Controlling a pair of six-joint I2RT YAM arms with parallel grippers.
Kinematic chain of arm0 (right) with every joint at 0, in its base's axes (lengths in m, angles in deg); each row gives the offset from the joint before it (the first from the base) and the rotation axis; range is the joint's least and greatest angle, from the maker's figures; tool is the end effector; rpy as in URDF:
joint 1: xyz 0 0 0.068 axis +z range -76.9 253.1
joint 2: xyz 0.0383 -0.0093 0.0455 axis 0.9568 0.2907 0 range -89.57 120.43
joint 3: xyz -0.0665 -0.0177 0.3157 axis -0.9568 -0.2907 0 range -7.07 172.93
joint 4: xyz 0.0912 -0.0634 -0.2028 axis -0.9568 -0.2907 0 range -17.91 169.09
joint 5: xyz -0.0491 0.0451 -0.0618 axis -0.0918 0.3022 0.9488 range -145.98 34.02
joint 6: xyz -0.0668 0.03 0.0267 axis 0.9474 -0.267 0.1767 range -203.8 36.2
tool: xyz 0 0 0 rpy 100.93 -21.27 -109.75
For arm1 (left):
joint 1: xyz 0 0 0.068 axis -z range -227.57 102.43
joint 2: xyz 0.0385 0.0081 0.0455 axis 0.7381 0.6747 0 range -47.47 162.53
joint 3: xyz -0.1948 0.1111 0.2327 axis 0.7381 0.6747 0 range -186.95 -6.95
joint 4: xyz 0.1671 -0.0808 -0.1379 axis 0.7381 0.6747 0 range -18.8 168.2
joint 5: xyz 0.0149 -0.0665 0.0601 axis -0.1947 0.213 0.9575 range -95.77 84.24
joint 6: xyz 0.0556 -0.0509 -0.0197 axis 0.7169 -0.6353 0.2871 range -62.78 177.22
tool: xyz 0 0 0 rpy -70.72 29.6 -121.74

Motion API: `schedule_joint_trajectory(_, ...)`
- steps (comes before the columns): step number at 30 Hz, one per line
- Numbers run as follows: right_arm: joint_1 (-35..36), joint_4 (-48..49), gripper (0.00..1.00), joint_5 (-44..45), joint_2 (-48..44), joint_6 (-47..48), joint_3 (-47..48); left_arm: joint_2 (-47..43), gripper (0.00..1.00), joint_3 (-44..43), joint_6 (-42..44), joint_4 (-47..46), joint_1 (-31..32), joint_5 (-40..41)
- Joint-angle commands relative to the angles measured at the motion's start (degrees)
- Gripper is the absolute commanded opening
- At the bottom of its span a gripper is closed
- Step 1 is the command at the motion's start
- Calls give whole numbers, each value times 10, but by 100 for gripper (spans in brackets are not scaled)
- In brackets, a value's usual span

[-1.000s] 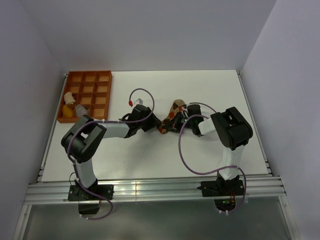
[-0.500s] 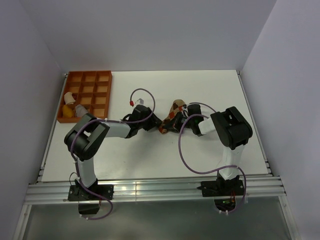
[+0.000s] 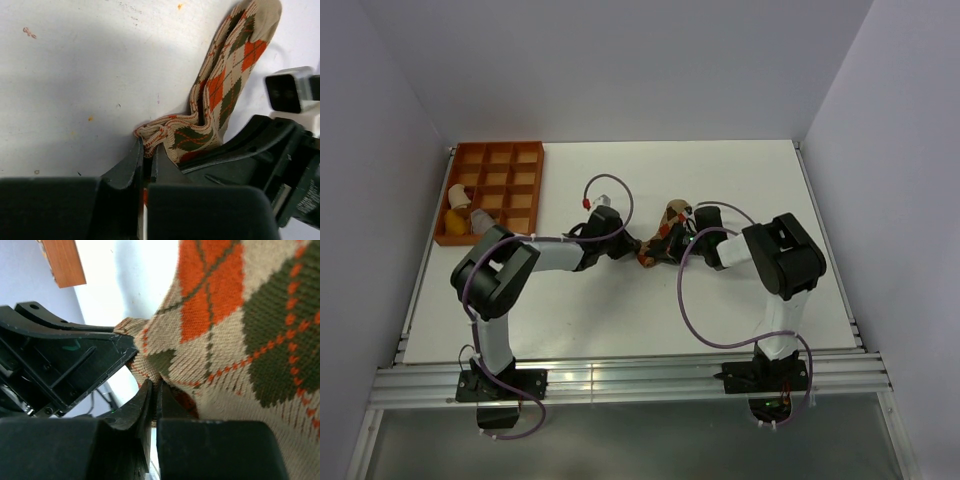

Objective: Roll the socks
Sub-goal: Roll the sock at the center of the board.

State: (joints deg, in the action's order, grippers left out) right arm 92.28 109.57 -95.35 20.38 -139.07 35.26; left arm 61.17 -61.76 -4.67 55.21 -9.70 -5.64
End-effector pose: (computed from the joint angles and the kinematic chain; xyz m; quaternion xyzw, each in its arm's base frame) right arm 0.3300 0.1596 0.1609 0.1186 0.8481 0.4937 0.1512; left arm 0.3203 -0.2489 0.1903 -0.1874 0.8784 -0.3355 0.2840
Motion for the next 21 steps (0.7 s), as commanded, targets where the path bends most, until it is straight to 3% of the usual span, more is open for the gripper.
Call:
schedule_joint_trajectory(1, -2, -69, 7, 71, -32, 78, 4, 10, 0, -31, 44, 125, 6, 30)
schedule_joint_trajectory(3, 2, -95, 11, 81, -53, 118, 13, 7, 0, -60, 68, 192, 6, 64)
schedule_joint_trajectory(4, 5, -101, 20, 97, -74, 132, 14, 6, 0, -71, 75, 216, 9, 78)
schedule_joint_trajectory(9, 35, -139, 37, 159, -148, 225, 17, 16, 0, -133, 119, 338, 12, 138)
schedule_joint_trajectory(16, 98, -124, 60, 238, -210, 329, -4, 36, 0, -183, 141, 413, 14, 152)
schedule_joint_trajectory(21, 161, -80, 61, 314, -224, 393, -19, 46, 0, -211, 153, 446, 16, 142)
